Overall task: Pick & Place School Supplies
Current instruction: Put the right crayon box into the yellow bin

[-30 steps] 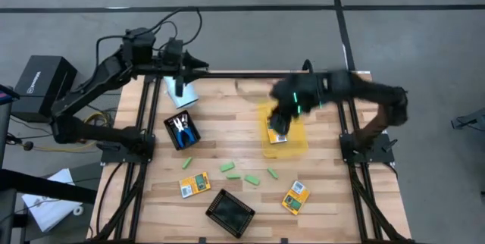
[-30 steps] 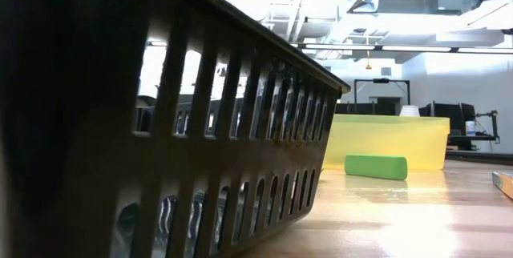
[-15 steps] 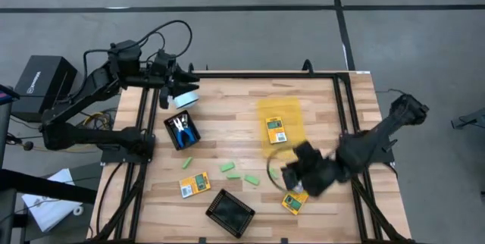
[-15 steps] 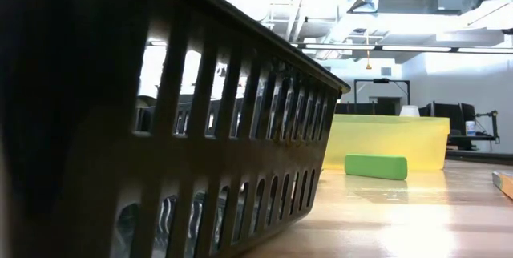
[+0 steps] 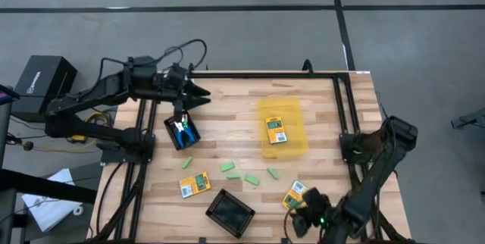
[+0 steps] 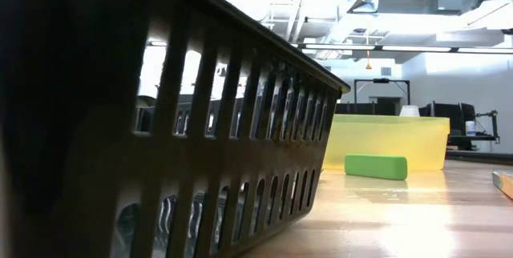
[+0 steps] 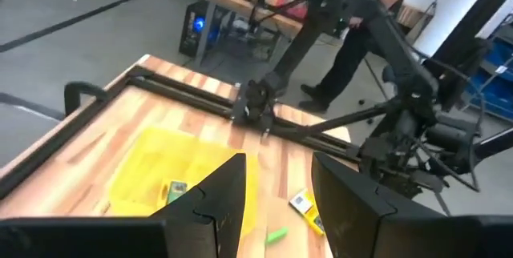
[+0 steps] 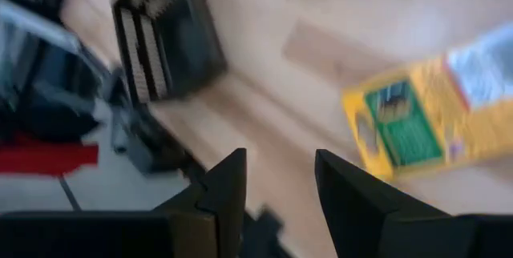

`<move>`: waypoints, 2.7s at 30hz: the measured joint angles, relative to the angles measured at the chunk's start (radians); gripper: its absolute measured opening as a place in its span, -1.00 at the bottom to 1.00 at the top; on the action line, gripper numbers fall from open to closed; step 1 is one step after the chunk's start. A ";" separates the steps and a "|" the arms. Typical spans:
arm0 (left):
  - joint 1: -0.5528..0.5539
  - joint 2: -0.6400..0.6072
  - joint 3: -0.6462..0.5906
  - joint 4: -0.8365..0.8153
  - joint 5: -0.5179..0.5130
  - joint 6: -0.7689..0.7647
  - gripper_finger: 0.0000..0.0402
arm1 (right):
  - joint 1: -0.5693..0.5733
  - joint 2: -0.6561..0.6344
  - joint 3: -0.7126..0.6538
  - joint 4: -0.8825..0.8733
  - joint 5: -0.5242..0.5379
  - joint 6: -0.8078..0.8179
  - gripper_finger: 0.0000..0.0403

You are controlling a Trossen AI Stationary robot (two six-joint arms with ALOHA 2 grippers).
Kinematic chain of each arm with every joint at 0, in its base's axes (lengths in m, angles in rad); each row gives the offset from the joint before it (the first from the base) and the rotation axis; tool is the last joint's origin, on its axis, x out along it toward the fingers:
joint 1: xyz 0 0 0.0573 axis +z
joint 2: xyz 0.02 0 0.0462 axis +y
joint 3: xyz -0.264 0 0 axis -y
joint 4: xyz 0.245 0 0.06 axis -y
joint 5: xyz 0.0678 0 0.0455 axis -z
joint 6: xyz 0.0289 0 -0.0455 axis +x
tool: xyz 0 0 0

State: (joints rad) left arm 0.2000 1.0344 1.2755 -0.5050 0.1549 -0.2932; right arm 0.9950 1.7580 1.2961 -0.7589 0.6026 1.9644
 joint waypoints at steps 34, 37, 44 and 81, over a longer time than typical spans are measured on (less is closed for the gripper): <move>-0.257 0.148 0.001 0.057 -0.051 0.105 -0.31 | -0.190 0.236 0.103 -0.112 -0.447 -0.377 -0.02; -0.273 0.145 0.001 0.059 -0.054 0.104 -0.31 | -0.189 0.260 0.115 -0.109 -0.450 -0.361 -0.01; -0.279 0.144 0.001 0.059 -0.059 0.111 -0.31 | -0.186 0.259 0.118 -0.144 -0.425 -0.342 -0.02; -0.291 0.145 0.001 0.057 -0.080 0.214 -0.31 | -0.192 0.257 0.051 -0.049 -0.370 -0.311 -0.15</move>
State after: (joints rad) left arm -0.0906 1.1790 1.2770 -0.4484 0.0750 -0.0787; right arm 0.8032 2.0146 1.3469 -0.8076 0.2329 1.6537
